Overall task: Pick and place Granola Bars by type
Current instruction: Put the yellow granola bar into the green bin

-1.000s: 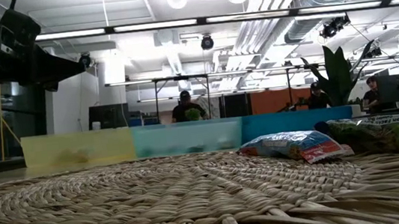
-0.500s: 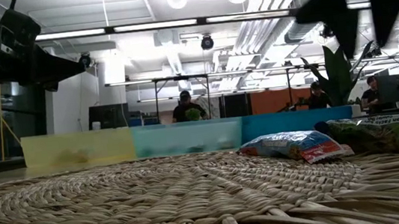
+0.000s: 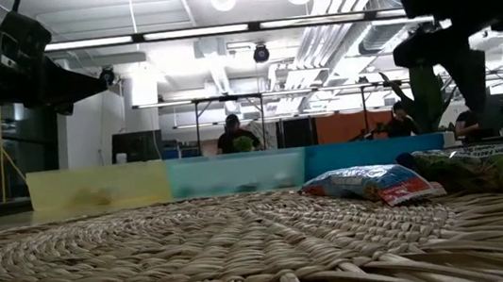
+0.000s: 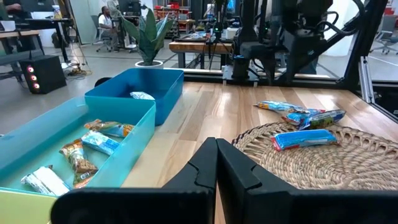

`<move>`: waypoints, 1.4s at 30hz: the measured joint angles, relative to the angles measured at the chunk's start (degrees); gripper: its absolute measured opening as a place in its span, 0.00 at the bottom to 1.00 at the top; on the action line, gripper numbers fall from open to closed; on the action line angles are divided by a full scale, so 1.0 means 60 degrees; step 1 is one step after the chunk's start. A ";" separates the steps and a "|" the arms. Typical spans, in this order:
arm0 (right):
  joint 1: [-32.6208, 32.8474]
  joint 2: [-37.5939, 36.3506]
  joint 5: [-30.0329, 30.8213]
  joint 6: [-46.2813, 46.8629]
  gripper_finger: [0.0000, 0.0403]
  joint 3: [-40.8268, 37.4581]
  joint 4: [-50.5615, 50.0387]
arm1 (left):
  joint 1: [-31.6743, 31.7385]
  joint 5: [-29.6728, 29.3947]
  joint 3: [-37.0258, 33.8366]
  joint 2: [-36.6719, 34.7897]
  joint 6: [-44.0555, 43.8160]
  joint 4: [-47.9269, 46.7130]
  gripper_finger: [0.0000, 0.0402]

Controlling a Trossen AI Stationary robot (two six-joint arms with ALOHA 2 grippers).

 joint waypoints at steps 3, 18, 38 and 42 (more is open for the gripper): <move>0.0000 0.0000 0.0016 -0.0207 0.48 -0.0347 0.0708 | 0.0003 0.0001 0.0000 0.0003 -0.0001 -0.0002 0.00; -0.0031 0.0004 0.0283 0.0013 0.48 -0.1304 0.1983 | 0.0003 0.0000 0.0000 0.0002 0.0000 -0.0003 0.00; 0.0113 0.1372 0.0070 -0.0276 0.48 -0.1302 0.2781 | 0.0003 0.0000 0.0000 0.0002 -0.0003 -0.0003 0.00; 0.0118 0.1812 0.0092 -0.0280 0.48 -0.1267 0.2774 | 0.0003 0.0000 0.0000 0.0000 0.0000 0.0000 0.00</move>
